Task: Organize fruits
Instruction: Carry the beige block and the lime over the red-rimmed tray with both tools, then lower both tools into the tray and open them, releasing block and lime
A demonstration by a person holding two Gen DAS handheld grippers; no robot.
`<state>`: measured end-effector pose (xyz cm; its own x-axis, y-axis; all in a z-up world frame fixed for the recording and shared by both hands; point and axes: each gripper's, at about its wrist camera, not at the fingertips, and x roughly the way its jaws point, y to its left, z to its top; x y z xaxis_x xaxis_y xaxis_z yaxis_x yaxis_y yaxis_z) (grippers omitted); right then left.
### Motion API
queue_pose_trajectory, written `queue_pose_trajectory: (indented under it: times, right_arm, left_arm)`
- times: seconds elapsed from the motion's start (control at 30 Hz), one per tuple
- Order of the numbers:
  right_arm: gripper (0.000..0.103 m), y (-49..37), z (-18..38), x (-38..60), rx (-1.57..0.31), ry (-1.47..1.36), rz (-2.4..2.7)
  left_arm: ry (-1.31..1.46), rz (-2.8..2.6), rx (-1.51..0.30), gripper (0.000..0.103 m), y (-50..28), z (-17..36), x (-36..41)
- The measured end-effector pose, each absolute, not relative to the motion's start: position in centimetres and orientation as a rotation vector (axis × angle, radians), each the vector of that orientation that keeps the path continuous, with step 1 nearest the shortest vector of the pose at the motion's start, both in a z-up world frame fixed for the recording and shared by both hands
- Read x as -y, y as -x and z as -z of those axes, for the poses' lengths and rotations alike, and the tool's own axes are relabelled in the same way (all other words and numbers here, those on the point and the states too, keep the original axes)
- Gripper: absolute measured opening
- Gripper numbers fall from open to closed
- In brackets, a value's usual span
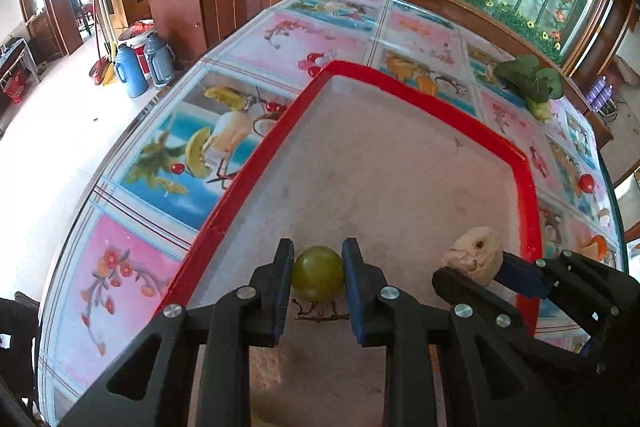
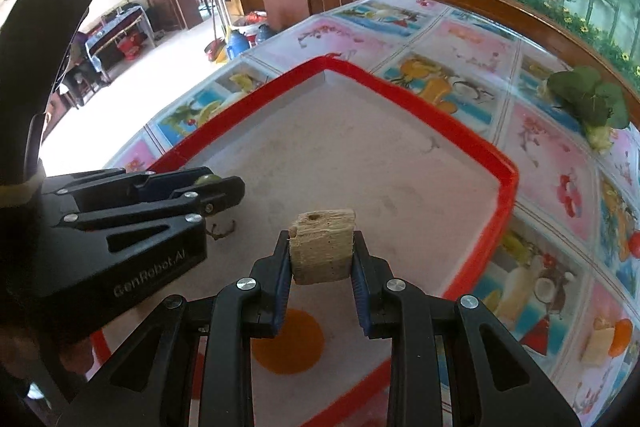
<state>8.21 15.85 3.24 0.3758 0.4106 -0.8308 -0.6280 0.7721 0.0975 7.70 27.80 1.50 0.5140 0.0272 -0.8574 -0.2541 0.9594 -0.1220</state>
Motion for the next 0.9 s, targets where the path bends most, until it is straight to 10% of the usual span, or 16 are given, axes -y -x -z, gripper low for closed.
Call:
queue_pose_trajectory:
  times: [0.4, 0.9]
  right_arm:
    - [0.027, -8.8, -2.0, -16.7, -0.996, 0.264, -0.67]
    - [0.034, -8.2, -3.2, -14.5, -0.975, 0.276, -0.63]
  left_arm:
    - [0.234, -0.177, -1.007, 0.029, -7.8, -1.3, -27.8]
    - [0.205, -0.249, -0.993, 0.064, -6.7, -2.6, -27.1]
